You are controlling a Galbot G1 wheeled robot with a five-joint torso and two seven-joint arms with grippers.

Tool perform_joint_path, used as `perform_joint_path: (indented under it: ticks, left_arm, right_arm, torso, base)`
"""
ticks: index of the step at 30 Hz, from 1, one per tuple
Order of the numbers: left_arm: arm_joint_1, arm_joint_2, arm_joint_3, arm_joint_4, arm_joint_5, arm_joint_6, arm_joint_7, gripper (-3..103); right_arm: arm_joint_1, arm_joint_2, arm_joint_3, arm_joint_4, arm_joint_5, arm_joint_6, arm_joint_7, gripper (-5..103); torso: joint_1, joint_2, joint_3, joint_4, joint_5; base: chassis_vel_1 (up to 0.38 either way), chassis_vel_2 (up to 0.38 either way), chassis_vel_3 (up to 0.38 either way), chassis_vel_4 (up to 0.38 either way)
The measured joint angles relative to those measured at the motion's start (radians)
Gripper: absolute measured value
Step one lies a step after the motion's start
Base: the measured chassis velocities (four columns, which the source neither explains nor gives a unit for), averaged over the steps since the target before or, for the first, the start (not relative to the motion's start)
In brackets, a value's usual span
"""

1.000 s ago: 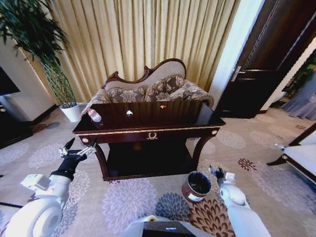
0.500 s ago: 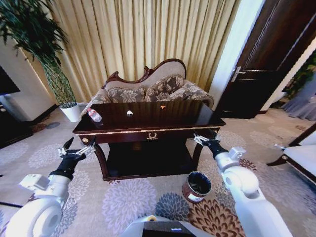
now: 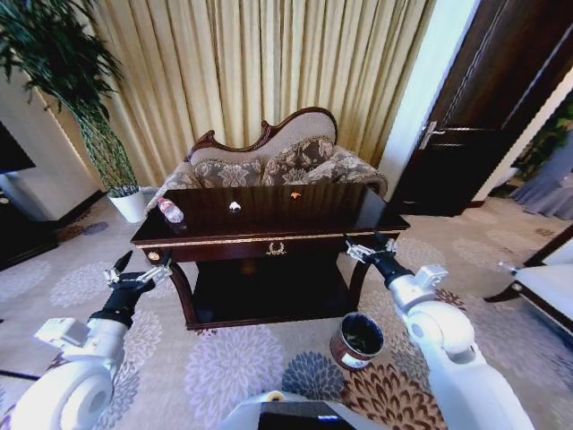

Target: Move to the front of the table and place the trash on the table into the trash bin.

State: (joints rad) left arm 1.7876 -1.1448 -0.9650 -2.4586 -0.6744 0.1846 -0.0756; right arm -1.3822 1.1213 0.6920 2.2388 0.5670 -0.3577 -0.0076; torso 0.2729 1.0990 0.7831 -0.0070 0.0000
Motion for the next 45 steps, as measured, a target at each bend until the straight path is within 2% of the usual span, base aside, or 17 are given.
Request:
perform_joint_path:
  ticks: [12, 45]
  left_arm:
    - [0.000, 0.002, 0.000, 0.005, 0.005, -0.002, 0.001, 100]
    - [0.004, -0.006, 0.006, 0.002, 0.012, -0.012, 0.012, 100]
  right_arm:
    - [-0.002, -0.001, 0.000, 0.012, -0.002, -0.010, 0.016, 100]
    - [-0.005, 0.006, -0.002, 0.007, -0.013, -0.004, -0.006, 100]
  torso:
    - [0.001, -0.001, 0.000, 0.0000, 0.0000]
    - [0.000, 0.000, 0.000, 0.0000, 0.0000]
  base:
    - [-0.188, 0.177, 0.188, -0.172]
    - [-0.055, 0.055, 0.049, -0.057]
